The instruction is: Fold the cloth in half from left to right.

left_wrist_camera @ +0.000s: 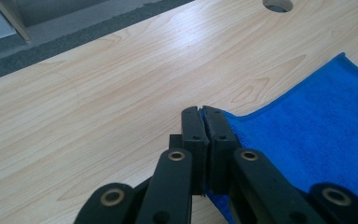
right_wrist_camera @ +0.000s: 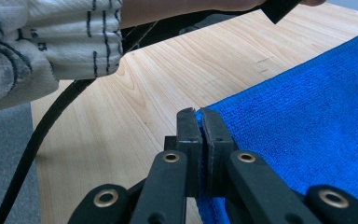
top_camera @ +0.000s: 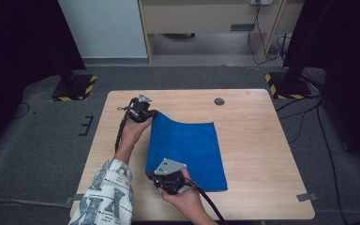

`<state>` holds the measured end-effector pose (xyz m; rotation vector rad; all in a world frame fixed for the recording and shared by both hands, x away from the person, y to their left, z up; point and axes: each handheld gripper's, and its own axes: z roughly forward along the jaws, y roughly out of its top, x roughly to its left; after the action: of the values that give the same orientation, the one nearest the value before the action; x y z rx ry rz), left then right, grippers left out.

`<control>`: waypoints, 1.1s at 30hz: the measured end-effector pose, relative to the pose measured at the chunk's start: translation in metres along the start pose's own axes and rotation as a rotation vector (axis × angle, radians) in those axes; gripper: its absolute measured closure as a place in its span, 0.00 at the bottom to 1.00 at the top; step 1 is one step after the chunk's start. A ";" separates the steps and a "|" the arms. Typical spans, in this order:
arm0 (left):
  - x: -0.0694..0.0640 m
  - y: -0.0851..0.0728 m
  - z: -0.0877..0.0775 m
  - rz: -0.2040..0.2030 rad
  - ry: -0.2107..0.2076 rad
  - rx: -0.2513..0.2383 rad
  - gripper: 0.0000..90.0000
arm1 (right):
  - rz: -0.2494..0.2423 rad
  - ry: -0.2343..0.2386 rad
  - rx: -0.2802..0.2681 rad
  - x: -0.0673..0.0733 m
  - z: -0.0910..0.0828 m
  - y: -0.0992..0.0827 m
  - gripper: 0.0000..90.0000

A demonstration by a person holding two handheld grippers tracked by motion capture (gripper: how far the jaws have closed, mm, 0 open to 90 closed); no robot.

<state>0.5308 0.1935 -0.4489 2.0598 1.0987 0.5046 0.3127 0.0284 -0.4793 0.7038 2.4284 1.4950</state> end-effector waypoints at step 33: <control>0.021 -0.017 -0.026 -0.006 0.032 -0.003 0.98 | -0.046 0.000 -0.005 0.028 0.019 0.014 0.97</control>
<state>0.5170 0.2284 -0.4447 2.0519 1.1218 0.5379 0.3000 0.0621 -0.4739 0.6427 2.4235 1.4832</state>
